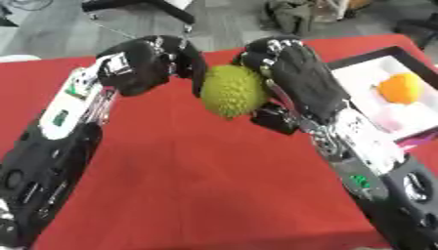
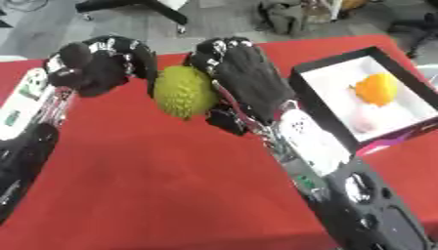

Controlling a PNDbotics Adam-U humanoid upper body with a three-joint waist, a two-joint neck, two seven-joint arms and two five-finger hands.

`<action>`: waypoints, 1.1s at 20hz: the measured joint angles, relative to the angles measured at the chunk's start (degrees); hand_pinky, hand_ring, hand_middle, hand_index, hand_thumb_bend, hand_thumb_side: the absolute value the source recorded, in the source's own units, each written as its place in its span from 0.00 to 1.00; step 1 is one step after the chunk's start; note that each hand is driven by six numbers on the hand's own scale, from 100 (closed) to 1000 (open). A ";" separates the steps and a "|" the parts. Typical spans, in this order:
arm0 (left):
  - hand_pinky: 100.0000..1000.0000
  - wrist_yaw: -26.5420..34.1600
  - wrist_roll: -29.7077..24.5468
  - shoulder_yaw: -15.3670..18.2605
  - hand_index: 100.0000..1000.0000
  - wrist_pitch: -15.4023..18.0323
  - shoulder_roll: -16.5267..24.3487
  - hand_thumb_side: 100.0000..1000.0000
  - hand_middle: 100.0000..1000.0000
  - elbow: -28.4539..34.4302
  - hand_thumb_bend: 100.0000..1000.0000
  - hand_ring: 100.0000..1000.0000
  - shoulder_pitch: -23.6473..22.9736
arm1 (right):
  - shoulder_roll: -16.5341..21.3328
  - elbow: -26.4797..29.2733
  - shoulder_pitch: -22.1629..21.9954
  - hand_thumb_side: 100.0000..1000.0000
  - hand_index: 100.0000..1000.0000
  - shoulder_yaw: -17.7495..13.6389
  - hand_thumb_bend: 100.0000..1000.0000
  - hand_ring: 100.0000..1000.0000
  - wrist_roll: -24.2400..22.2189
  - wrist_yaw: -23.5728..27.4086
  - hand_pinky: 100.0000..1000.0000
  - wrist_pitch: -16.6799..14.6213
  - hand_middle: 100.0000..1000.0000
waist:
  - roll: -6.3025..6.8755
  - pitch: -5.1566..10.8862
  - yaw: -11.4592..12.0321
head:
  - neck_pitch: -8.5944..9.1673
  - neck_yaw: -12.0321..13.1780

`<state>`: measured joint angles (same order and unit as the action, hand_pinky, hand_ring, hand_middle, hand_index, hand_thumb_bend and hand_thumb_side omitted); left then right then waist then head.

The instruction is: Pick up the objects with one hand, pass them to the other hand, and then place them into the box on the other side of the table.

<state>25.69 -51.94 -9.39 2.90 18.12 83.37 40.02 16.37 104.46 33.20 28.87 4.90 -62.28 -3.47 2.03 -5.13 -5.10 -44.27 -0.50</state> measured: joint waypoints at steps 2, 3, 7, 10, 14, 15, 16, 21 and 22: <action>0.65 -1.23 -0.01 3.26 0.67 -0.11 0.00 0.83 0.46 -1.67 0.50 0.48 -0.23 | 0.73 0.96 -0.16 0.00 0.19 -0.35 0.00 0.17 0.38 0.74 0.42 0.17 0.15 | -0.04 0.00 0.13 | 0.00 -1.02; 0.65 -2.05 0.16 4.90 0.66 -0.20 0.00 0.83 0.46 -2.74 0.50 0.48 -0.28 | 1.07 1.62 -0.42 0.00 0.19 -0.61 0.00 0.17 0.60 1.31 0.42 0.40 0.15 | -0.08 0.00 0.15 | 0.00 -1.57; 0.64 -6.73 3.08 10.64 0.65 -0.18 0.00 0.79 0.45 -6.10 0.41 0.46 -1.32 | 2.76 3.66 -1.04 0.00 0.21 -2.54 0.00 0.16 2.06 4.80 0.38 2.93 0.13 | -0.23 0.00 0.12 | 0.00 -3.74; 0.64 -10.71 6.20 14.21 0.65 0.20 0.04 0.79 0.45 -7.25 0.34 0.46 -2.88 | 5.03 3.35 -1.51 0.00 0.24 -5.24 0.00 0.14 3.65 7.59 0.33 6.49 0.12 | -0.27 0.00 0.09 | 0.00 -5.81; 0.63 -15.11 10.14 19.10 0.65 0.65 0.65 0.77 0.44 -7.13 0.32 0.45 -6.57 | 8.54 -2.89 -1.80 0.00 0.29 -10.28 0.00 0.12 8.11 13.31 0.29 13.95 0.11 | -0.22 -0.19 0.26 | 0.00 -9.73; 0.63 -15.45 11.16 20.31 0.65 0.61 0.80 0.77 0.44 -6.75 0.32 0.45 -7.69 | 9.31 -5.63 -1.76 0.00 0.31 -11.59 0.00 0.11 9.49 14.98 0.29 15.77 0.12 | -0.17 -0.28 0.50 | 0.00 -10.71; 0.64 -15.59 12.13 21.42 0.65 0.55 0.99 0.76 0.44 -6.23 0.31 0.46 -8.77 | 9.98 -8.69 -1.54 0.00 0.35 -12.82 0.00 0.12 10.90 16.74 0.28 17.38 0.12 | -0.11 -0.32 0.76 | 0.00 -11.58; 0.64 -14.85 16.74 26.61 0.65 0.62 1.08 0.72 0.45 -0.28 0.31 0.46 -13.70 | 11.81 -28.26 1.65 0.00 0.53 -19.15 0.00 0.20 17.38 26.76 0.32 23.29 0.23 | 0.37 -0.52 1.99 | 0.00 -14.75; 0.64 -14.51 17.62 27.66 0.65 0.53 1.05 0.71 0.45 1.26 0.31 0.46 -14.44 | 12.10 -32.30 2.34 0.00 0.61 -20.16 0.00 0.23 18.50 28.18 0.34 23.78 0.27 | 0.42 -0.53 2.22 | 0.00 -15.17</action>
<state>11.17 -34.31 18.27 3.44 19.17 84.63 25.58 28.47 72.16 35.54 8.71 23.39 -34.09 20.30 2.45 -5.66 -2.88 -44.27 -15.67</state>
